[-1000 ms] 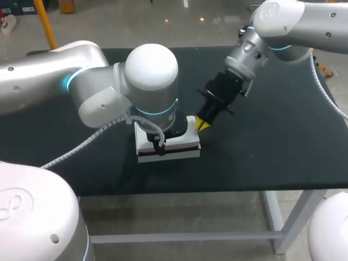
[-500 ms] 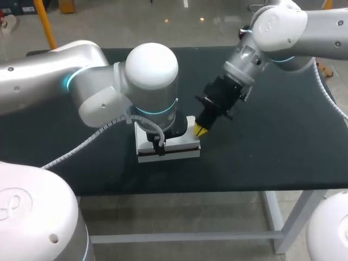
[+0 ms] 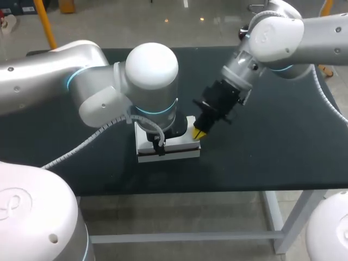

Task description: Assemble the packaging by folding the flat box into shape, placing the metal phone stand inside, and closing the box properly

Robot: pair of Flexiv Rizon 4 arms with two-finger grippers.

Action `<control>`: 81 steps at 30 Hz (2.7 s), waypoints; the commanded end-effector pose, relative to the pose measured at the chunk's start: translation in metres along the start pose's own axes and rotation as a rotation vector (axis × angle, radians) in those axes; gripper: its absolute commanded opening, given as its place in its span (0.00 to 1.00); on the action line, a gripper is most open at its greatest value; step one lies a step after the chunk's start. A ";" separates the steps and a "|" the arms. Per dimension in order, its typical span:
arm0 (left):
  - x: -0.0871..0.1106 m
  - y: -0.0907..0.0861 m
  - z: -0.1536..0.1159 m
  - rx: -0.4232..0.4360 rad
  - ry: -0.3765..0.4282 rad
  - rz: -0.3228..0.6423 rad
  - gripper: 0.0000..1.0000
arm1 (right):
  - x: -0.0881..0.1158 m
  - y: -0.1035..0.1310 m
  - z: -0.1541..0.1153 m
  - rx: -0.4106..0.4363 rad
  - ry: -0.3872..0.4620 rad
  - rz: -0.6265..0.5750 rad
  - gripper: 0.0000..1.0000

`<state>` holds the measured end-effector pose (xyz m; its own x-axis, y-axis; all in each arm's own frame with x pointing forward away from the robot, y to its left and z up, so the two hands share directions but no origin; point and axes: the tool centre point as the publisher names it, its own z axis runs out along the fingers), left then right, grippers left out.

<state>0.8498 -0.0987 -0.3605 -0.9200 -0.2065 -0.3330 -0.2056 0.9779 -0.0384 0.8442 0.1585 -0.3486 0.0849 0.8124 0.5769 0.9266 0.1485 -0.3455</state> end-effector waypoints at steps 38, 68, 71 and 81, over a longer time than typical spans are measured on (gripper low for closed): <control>0.005 0.006 -0.006 0.005 0.002 -0.004 0.52 | -0.003 0.000 0.007 -0.003 0.008 0.003 0.00; 0.005 0.021 -0.017 0.064 0.015 -0.019 0.49 | -0.004 0.001 0.013 0.001 0.001 0.014 0.00; 0.004 0.027 -0.026 0.121 0.025 -0.009 0.46 | -0.004 0.002 0.012 0.001 0.001 0.015 0.00; -0.013 0.033 -0.025 0.240 0.116 -0.057 0.00 | -0.005 0.004 0.011 0.001 0.001 0.016 0.00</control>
<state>0.8391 -0.0735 -0.3288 -0.9349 -0.2604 -0.2410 -0.2121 0.9547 -0.2088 0.8415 0.1607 -0.3573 0.1008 0.8135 0.5728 0.9265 0.1330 -0.3520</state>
